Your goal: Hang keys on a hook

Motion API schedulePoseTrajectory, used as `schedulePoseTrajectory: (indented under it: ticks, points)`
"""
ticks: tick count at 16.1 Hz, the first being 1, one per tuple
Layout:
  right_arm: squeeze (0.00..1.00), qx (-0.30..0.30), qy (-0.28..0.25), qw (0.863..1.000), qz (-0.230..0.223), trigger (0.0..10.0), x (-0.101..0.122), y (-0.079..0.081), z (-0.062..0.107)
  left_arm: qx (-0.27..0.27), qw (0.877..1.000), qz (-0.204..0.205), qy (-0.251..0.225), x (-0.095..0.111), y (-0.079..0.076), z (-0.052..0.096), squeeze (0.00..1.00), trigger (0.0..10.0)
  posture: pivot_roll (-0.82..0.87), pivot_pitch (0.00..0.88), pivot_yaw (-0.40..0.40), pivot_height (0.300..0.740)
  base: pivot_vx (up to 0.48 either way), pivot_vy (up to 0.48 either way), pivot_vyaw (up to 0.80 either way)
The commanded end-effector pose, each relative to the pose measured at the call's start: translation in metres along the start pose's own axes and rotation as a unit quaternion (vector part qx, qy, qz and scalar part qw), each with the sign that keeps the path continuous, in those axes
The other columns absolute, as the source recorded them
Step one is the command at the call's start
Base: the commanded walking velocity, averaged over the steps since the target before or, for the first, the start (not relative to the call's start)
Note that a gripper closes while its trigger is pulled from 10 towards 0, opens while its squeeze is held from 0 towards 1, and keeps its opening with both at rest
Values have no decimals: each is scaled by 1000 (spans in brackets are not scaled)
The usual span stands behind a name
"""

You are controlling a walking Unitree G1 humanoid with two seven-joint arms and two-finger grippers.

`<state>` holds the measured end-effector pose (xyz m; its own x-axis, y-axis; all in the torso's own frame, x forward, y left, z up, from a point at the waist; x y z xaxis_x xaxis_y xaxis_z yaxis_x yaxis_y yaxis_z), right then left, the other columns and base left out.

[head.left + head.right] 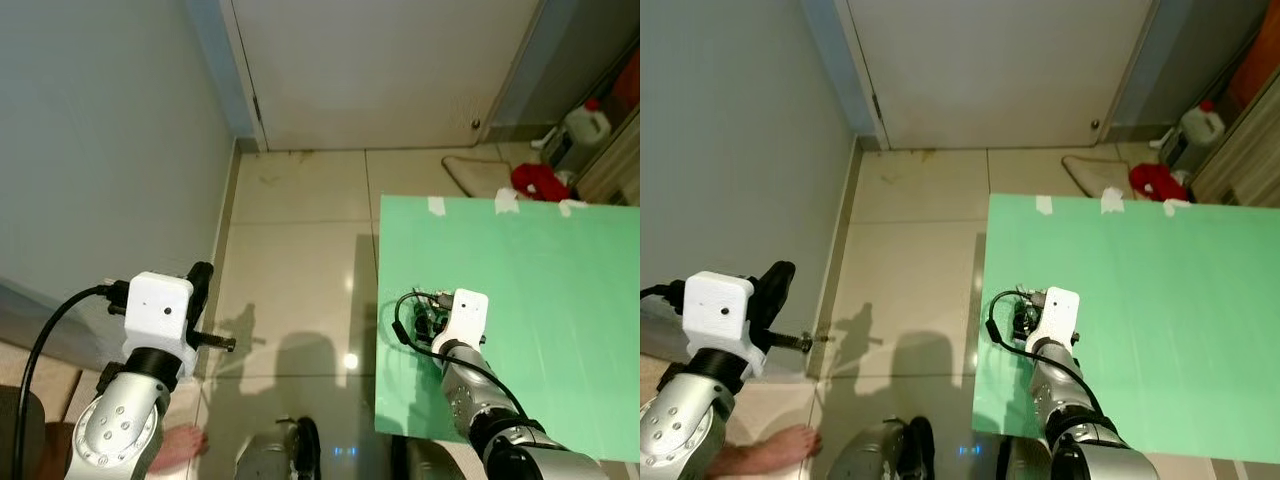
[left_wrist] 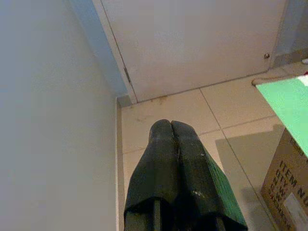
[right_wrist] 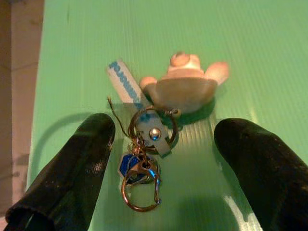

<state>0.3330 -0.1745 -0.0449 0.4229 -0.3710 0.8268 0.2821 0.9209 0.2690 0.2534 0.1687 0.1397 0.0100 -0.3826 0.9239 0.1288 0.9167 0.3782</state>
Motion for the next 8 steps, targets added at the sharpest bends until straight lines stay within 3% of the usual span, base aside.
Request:
schedulePoseTrajectory:
  ticks: [1,3,4,8]
  points:
    - [0,-2,17,1000,-2,10000,-11,2,2,1,1000,-9,6,1,3,5,0,10000,236,259,106,740,0,0,0]
    - [0,-2,21,1000,-1,10000,-12,5,2,3,1000,-12,13,1,5,8,0,10000,251,264,111,740,0,0,0]
    - [0,0,21,1000,-1,0,-13,7,2,5,1000,-13,16,0,5,9,0,10000,256,264,110,740,0,0,0]
    - [0,-3,36,999,12,0,-23,2,5,6,1000,-10,24,-1,3,11,0,10000,249,259,97,740,0,0,0]
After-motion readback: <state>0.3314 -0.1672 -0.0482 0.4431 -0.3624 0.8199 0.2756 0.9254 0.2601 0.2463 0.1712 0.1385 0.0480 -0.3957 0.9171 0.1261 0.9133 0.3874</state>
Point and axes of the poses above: a point about 5 cm out from each wrist's last joint towards the gripper, its own z axis pointing back from the gripper into the wrist, its own x axis along the axis of the wrist's last joint, y = z × x, the point moved 6 cm from there along -z, pointing out of the wrist towards the gripper, and after that the axes turned 11 degrees about -z, right-handed, at the moved point
